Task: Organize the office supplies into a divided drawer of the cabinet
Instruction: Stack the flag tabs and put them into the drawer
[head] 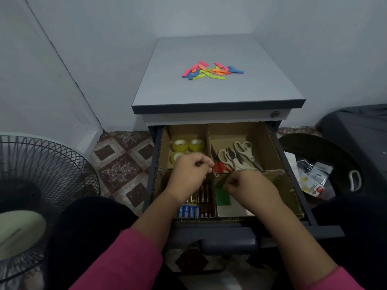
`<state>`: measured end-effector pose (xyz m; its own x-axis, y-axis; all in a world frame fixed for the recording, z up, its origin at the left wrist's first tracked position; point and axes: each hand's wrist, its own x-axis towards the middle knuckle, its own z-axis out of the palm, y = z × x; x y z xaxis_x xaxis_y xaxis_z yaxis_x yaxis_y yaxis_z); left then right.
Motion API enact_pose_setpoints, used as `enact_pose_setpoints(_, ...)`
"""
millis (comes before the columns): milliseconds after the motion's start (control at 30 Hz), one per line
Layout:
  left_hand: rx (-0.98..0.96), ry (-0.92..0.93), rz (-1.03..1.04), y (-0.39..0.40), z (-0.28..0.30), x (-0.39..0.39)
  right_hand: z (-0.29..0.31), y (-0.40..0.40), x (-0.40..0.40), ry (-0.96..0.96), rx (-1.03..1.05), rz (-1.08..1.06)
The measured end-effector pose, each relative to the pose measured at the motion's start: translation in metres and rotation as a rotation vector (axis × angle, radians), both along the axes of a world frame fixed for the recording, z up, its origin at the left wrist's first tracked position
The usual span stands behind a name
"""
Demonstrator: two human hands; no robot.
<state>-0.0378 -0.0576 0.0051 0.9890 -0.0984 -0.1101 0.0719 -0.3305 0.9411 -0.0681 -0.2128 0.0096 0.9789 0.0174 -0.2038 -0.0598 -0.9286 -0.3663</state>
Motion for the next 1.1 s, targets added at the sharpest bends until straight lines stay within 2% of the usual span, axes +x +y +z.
enact_pose_setpoints(133,-0.045,-0.057,-0.032,-0.004,0.010,-0.004,0.022,0.000,0.005,-0.055,0.158,-0.014)
enact_pose_setpoints(300,0.000,-0.221,-0.069,-0.002,0.033,0.010,0.055,-0.002,0.023,-0.220,0.287,-0.040)
enact_pose_setpoints(433,0.025,-0.359,0.028,0.005,0.056,0.041,0.089,-0.005,0.049,-0.372,0.325,-0.039)
enact_pose_setpoints(567,0.121,-0.434,0.120,0.008,0.084,0.077,0.119,-0.007,0.082,-0.430,0.314,-0.034)
enact_pose_setpoints(700,0.175,-0.400,0.153,0.009,0.098,0.112,0.122,-0.012,0.124,-0.436,0.268,-0.053)
enact_pose_setpoints(933,0.139,-0.323,0.205,0.010,0.089,0.167,0.103,-0.028,0.184,-0.432,0.177,-0.160)
enact_pose_setpoints(1033,0.104,-0.350,0.296,0.015,0.092,0.189,0.096,-0.031,0.202,-0.495,0.213,-0.179)
enact_pose_setpoints(1100,0.147,-0.360,0.377,0.018,0.093,0.204,0.094,-0.031,0.211,-0.538,0.270,-0.175)
